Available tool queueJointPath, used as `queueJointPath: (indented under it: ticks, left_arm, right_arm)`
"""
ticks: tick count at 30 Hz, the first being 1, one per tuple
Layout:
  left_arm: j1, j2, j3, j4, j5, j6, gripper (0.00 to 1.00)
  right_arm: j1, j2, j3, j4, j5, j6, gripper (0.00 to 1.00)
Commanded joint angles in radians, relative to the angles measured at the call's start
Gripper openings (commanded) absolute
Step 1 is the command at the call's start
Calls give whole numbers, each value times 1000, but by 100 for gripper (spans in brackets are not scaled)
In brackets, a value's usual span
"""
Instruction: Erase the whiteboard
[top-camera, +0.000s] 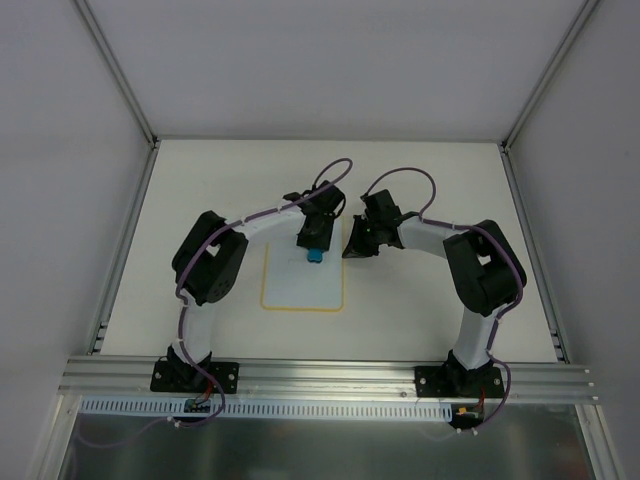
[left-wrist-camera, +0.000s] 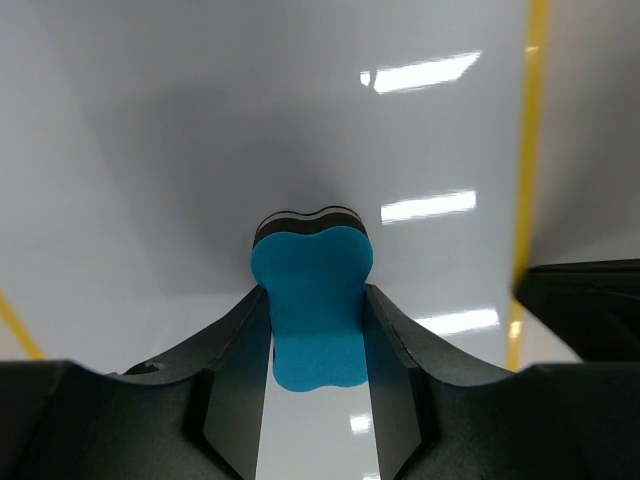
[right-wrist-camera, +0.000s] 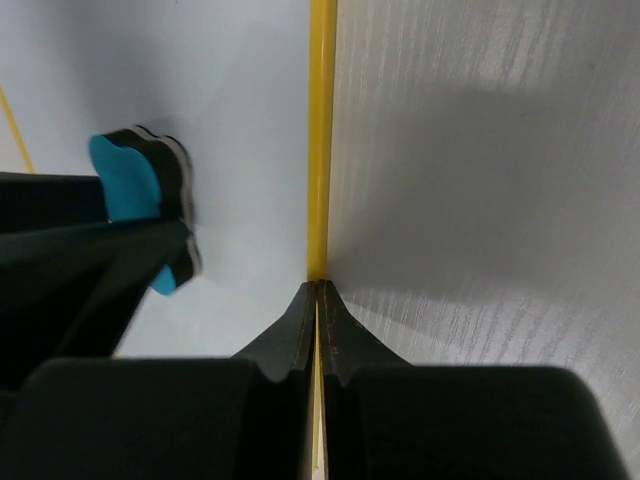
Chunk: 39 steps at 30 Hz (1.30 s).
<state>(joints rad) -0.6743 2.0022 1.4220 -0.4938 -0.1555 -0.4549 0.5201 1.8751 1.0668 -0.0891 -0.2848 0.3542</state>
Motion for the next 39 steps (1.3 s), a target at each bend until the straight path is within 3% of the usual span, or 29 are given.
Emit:
queueJointPath:
  ticks: [1,5,8,25,30,39]
  left_arm:
    - [-92,134,75,-69,73,-7,0]
    - [-91,171,106,-74,96,-22,0]
    - [-67,141,48,-74,71,-42,0]
    - [84,-212,-469,-71,-19,-129,0]
    - [156,-229,-506,-69,-10,-140,0]
    - [170,-226,-457,-81,-50,-150,0]
  right_arm:
    - [6,122,-67,-115,148,-35,0]
    - [6,122,-68,-113,150,-32,0]
    - [6,119,-73,-113,153,-32,0]
    - [6,131,-70,-110,151,-26,0]
    - [6,131,-71,-106,148,-26,0]
    - [6,113,-80,-104,154,-37,0]
